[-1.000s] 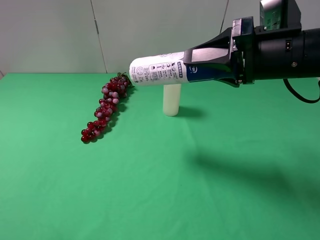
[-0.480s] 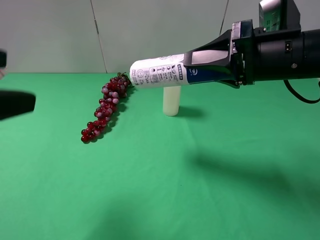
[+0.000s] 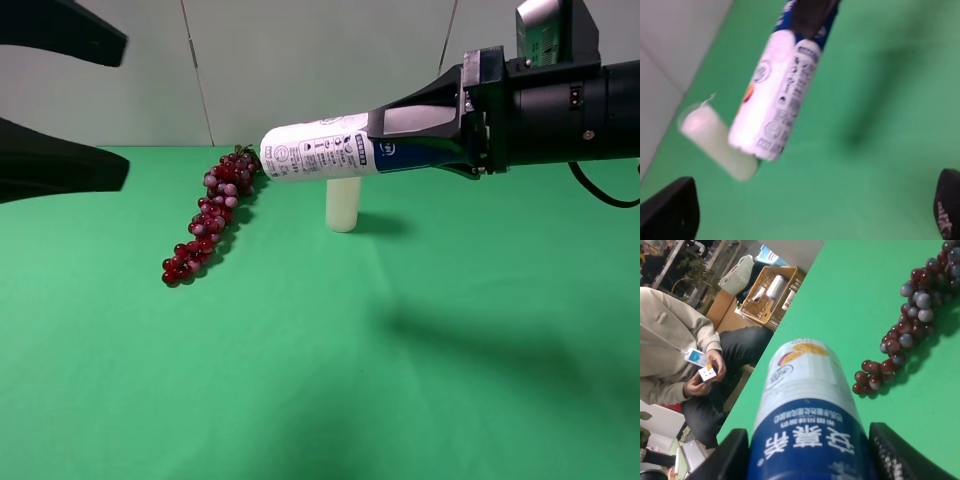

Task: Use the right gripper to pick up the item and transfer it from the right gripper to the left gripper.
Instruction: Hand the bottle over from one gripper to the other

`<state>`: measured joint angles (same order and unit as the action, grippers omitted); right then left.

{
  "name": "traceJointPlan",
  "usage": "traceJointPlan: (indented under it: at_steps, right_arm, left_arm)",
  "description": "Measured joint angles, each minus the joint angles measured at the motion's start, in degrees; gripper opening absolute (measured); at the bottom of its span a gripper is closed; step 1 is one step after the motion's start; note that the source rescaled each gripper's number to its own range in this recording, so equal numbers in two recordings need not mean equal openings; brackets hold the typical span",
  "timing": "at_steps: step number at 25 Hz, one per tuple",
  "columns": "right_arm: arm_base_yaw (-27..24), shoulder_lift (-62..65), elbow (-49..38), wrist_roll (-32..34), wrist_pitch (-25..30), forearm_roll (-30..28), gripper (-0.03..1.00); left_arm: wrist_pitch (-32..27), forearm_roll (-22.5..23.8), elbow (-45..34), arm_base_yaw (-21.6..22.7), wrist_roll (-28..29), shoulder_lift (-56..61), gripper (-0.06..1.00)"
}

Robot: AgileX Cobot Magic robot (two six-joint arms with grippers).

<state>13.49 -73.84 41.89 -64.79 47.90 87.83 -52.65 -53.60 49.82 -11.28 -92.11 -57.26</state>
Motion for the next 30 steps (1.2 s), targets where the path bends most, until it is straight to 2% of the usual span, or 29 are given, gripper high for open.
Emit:
traceJointPlan:
  at_steps: [3, 9, 16, 21, 25, 30]
  right_arm:
    - [0.0, 0.0, 0.0, 0.0, 0.02, 0.0, 0.0]
    - [0.0, 0.0, 0.0, 0.0, 0.02, -0.06, 0.0]
    - [0.0, 0.0, 0.0, 0.0, 0.36, -0.36, 0.0]
    - [0.0, 0.0, 0.0, 0.0, 0.81, -0.66, 0.0]
    - [0.0, 0.0, 0.0, 0.0, 0.99, -0.79, 0.0]
    - [0.0, 0.0, 0.0, 0.0, 1.18, -1.04, 0.0]
  left_arm:
    - [0.5, -0.02, 1.1, -2.98, -2.49, -3.49, 0.88]
    - [5.22, -0.02, 3.02, -10.05, -5.1, -9.24, 0.88]
    - [15.77, -0.07, 3.52, -17.39, -8.59, -13.95, 0.88]
    - [22.49, -0.07, 4.68, -21.48, -8.75, -17.35, 0.88]
    - [23.27, -0.07, 6.33, -24.15, -8.75, -20.5, 0.88]
    - [25.14, -0.51, 7.91, -24.61, -8.75, -23.39, 0.88]
